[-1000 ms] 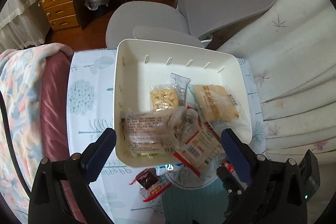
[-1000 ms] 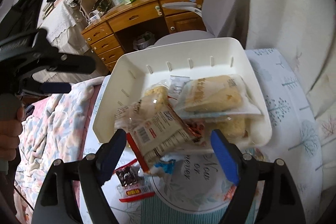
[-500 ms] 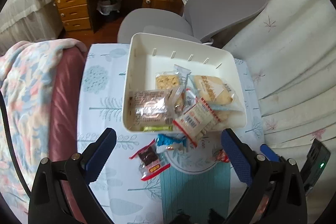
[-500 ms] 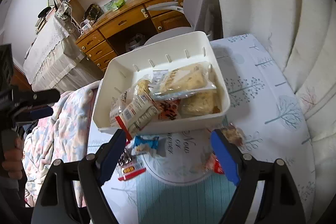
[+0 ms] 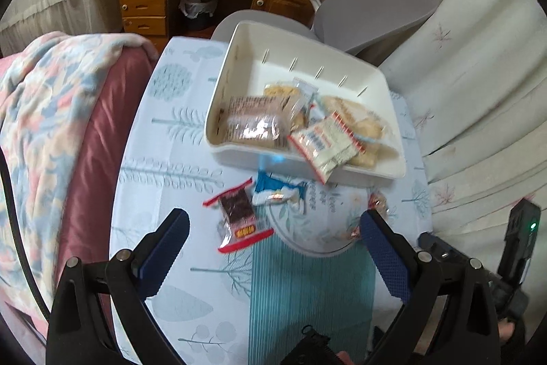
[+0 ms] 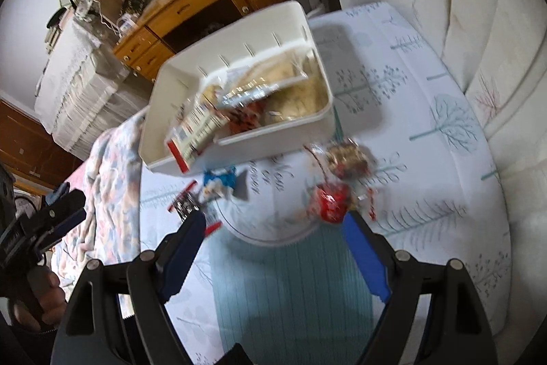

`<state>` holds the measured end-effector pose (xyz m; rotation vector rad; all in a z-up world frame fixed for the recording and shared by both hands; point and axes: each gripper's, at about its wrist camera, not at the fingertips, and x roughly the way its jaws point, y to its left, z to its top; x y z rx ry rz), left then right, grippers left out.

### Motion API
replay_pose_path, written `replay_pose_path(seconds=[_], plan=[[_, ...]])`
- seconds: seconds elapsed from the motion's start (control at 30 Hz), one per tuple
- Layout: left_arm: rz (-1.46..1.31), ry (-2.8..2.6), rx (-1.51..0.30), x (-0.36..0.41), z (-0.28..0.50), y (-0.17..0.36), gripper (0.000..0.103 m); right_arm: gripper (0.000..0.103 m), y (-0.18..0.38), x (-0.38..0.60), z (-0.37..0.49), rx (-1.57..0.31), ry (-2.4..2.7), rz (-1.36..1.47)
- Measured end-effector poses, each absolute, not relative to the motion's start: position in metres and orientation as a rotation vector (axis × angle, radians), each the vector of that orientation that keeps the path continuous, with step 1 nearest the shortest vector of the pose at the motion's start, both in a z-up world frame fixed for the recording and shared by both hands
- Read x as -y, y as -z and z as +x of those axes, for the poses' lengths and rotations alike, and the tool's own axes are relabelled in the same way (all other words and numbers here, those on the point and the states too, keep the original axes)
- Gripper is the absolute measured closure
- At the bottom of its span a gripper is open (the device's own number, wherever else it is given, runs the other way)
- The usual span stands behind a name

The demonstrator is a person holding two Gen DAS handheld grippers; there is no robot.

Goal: Organize snacks
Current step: 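Grasp the red-wrapped dark snack with the left tool while the right tool grasps the red candy packet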

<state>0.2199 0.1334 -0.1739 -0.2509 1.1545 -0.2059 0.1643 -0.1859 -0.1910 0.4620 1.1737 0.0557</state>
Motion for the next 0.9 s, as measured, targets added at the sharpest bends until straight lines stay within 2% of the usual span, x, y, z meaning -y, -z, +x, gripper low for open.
replay_pose_path(seconds=[0.43, 0.8, 0.9], plan=[[-0.268, 0.084, -1.231, -0.127, 0.219, 0.260, 0.004, 0.020, 0.237, 0.203, 0.176, -1.346, -0.036, 0.468], [-0.276, 0.031, -1.302, -0.120, 0.246, 0.307, 0.004, 0.020, 0.288, 0.218, 0.195, -1.465, 0.044, 0.566], [-0.260, 0.017, -1.320, -0.118, 0.253, 0.317, 0.008, 0.020, 0.296, 0.217, 0.200, -1.475, 0.055, 0.565]])
